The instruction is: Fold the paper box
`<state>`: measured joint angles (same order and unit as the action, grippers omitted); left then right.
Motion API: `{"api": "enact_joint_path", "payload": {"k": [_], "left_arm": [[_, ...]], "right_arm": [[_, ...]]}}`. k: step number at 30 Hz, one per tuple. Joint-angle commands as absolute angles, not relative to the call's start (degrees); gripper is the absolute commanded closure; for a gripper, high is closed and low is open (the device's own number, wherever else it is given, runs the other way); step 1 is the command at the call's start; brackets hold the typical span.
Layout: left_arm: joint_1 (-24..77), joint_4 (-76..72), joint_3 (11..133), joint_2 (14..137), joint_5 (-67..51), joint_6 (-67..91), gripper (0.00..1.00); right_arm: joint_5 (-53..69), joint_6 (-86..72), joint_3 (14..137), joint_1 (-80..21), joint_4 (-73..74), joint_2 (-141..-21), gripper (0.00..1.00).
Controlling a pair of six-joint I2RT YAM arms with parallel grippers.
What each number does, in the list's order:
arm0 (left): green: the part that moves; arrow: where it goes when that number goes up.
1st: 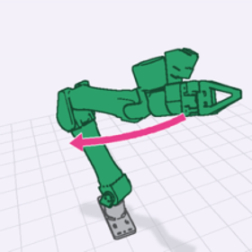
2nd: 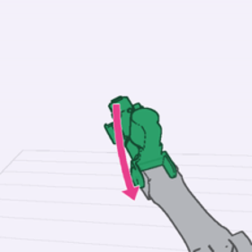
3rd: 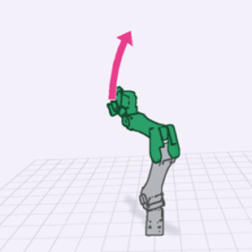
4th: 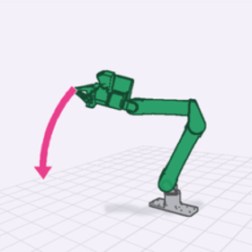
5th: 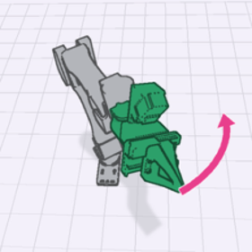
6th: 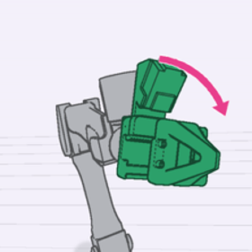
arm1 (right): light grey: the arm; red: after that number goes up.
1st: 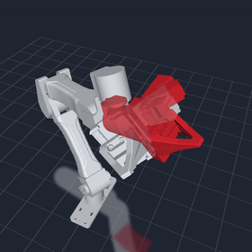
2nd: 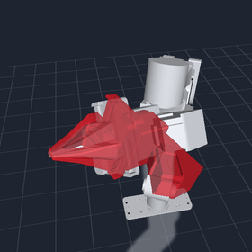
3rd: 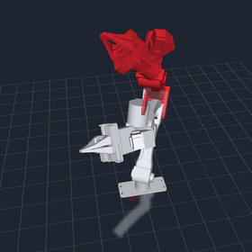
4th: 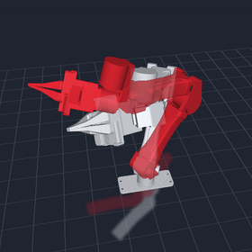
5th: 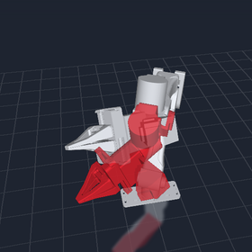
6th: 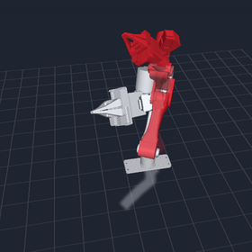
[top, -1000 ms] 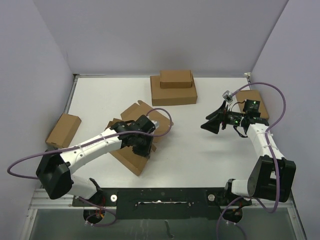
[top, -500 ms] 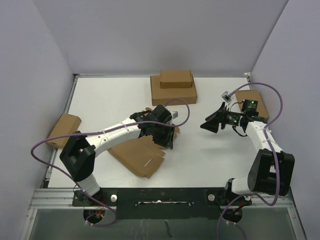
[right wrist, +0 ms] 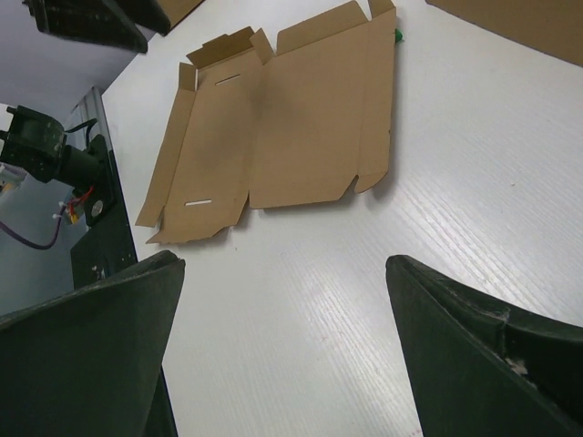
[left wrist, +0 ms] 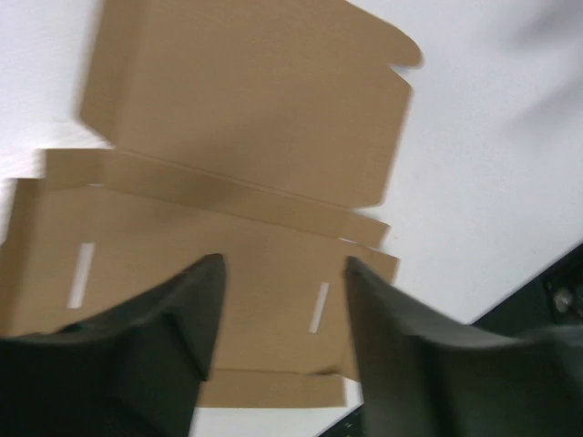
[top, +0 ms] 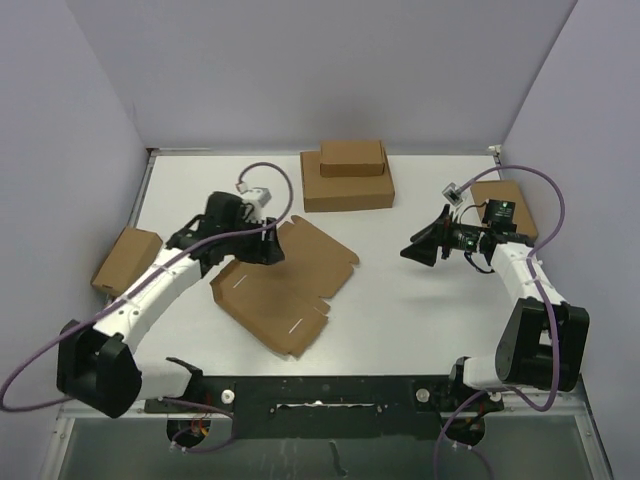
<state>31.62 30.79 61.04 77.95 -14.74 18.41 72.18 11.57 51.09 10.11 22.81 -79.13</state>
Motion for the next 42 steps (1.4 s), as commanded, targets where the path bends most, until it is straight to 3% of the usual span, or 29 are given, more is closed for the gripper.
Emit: {"api": "enact_joint_path", "payload": {"k": [1,2,4,10,15,20,31,35,40,42], "left_arm": [[19.56,22.90,57.08,68.74,-20.26,11.47,0.41],[16.99,21.66,56.86,68.09,-22.88,9.18,0.30],[12.84,19.49,57.42,68.78,-27.62,7.66,0.16],[7.21,23.66,68.88,86.56,-42.81,6.18,0.13],[7.03,32.98,80.85,102.04,-47.59,4.29,0.20],[7.17,38.56,87.92,112.25,-43.08,1.50,0.23],[7.70,40.69,93.43,123.34,-42.12,-0.38,0.35],[7.73,42.02,95.13,126.36,-42.56,-0.53,0.52],[8.38,41.81,95.26,127.07,-42.72,-0.60,0.66],[8.59,41.20,94.74,126.79,-42.85,-0.62,0.77]], "right_arm": [[73.99,11.90,52.39,9.59,21.36,-78.73,0.02],[74.19,11.87,52.36,9.56,21.29,-78.82,0.02],[74.48,11.91,52.30,9.57,21.20,-79.07,0.02],[74.88,12.14,52.27,9.54,21.25,-79.80,0.02],[74.88,12.48,52.38,9.62,21.55,-79.91,0.02],[74.88,12.74,52.65,9.65,22.02,-80.00,0.02],[74.72,12.83,52.92,9.62,22.15,-80.42,0.02],[74.56,12.96,52.91,9.62,22.36,-80.51,0.02],[74.62,12.92,52.91,9.66,22.36,-80.61,0.02],[74.66,12.92,52.91,9.67,22.31,-80.52,0.02]]}}
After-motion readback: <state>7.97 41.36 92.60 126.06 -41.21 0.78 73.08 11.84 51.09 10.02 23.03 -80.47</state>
